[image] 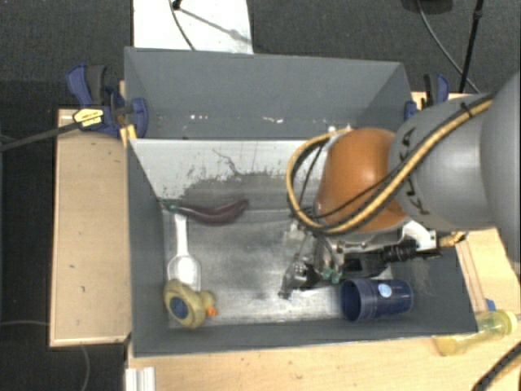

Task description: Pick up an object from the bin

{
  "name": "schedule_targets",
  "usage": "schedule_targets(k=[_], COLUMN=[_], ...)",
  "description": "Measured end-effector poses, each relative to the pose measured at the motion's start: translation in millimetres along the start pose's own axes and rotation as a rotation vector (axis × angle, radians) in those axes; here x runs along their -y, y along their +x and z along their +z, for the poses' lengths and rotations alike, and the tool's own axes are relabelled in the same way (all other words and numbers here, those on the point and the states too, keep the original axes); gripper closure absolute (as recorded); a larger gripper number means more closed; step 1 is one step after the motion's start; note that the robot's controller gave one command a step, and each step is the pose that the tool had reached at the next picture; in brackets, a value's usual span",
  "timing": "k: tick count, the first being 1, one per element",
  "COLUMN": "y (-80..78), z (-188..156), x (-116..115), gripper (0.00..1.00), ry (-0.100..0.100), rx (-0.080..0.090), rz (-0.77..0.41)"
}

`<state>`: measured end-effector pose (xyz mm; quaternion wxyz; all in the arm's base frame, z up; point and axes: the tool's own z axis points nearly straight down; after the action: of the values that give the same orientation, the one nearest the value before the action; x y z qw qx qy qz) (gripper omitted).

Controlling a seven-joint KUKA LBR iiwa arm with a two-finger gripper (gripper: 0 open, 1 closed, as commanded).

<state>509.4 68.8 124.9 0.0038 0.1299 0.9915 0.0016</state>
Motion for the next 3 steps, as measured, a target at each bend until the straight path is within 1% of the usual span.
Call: schedule_targets(k=[1,2,3], y=[10.0,-17.2,-17.2], z=[31.9,50.5,50.5], x=[18.9,59.5,59.5], gripper=[0.00,1.00,1.00], ry=[0.004,-0.004,-0.004], rx=[-0.008,0.002,0.002], rz=[-0.107,-0.244,-0.243])
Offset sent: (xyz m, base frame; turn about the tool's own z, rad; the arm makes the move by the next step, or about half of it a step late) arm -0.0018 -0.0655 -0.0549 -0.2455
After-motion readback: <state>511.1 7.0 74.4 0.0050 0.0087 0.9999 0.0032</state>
